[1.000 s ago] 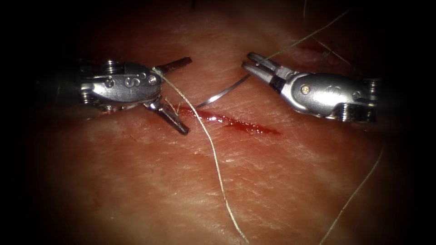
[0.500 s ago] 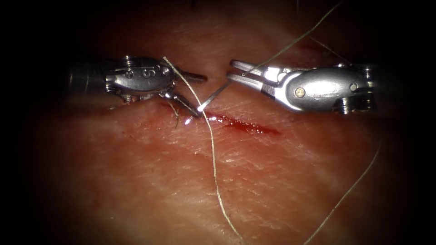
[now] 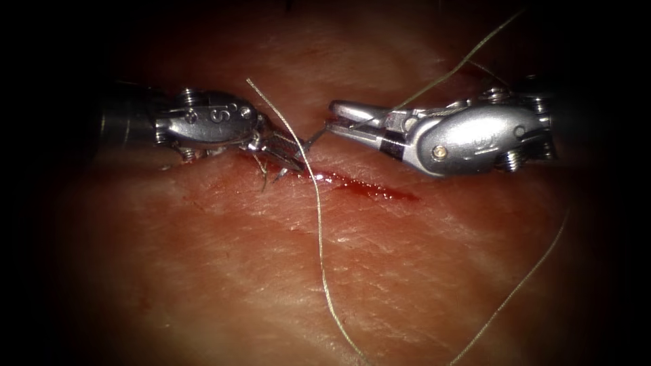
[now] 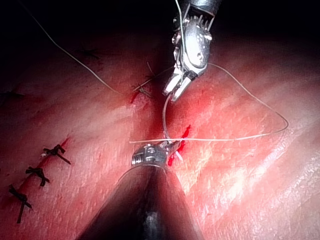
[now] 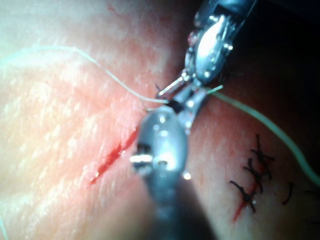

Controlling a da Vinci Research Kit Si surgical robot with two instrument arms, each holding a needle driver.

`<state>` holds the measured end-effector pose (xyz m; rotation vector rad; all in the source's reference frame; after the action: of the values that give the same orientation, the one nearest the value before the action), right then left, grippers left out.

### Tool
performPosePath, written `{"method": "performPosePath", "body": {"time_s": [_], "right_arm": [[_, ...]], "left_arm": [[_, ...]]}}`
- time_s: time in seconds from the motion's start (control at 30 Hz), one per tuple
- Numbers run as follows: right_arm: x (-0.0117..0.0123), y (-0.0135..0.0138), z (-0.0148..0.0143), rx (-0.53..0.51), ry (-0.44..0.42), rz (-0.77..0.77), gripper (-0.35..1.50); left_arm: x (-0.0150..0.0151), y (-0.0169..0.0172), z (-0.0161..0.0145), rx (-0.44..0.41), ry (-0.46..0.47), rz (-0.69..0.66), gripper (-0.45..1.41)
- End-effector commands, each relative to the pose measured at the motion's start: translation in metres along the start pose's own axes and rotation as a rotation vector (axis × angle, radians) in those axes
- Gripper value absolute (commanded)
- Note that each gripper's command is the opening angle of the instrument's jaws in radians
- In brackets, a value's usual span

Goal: Wound Closure

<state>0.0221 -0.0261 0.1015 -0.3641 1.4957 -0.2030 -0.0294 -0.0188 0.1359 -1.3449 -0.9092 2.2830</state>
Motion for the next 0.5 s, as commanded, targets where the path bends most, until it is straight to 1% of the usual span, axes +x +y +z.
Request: {"method": "performPosePath", "body": {"time_s": [0.03,0.1,0.23,0.33,0.37,0.4,0.43,0.47,0.5], "right_arm": [[-0.0001,-0.0002,0.0011,0.004,0.011,-0.009,-0.35],[0.0003,-0.0003,0.0013,0.014,0.022,-0.02,-0.35],[0.0006,-0.0004,0.0016,0.016,0.032,-0.027,-0.35],[0.0006,-0.0003,0.0017,0.004,-0.001,-0.021,-0.35],[0.0006,-0.0002,0.0018,-0.004,-0.024,0.026,-0.03],[0.0006,-0.0004,0.0019,-0.009,-0.049,0.16,0.49],[0.0006,-0.0007,0.0019,-0.011,-0.053,0.187,0.64],[0.0007,-0.001,0.002,-0.013,-0.078,0.231,0.83],[0.0008,-0.0013,0.002,-0.019,-0.102,0.263,0.94]], "left_arm": [[-0.0003,-0.0003,0.0007,-0.002,-0.001,0.003,-0.17],[-0.0004,-0.0004,0.0008,-0.004,-0.001,-0.001,-0.22],[-0.0004,-0.0005,0.0007,-0.007,-0.004,-0.005,-0.23],[-0.0003,-0.001,0.0004,0.009,0.025,-0.016,-0.28],[-0.0002,-0.0011,0.0003,0.01,0.043,-0.023,-0.3],[0.0,-0.0012,0.0,0.006,0.082,-0.028,-0.33],[0.0001,-0.0013,-0.0003,0.002,0.12,-0.04,-0.33],[0.0002,-0.0014,-0.0005,-0.002,0.147,-0.046,-0.35],[0.0004,-0.0015,-0.0007,-0.005,0.165,-0.047,-0.37]]}}
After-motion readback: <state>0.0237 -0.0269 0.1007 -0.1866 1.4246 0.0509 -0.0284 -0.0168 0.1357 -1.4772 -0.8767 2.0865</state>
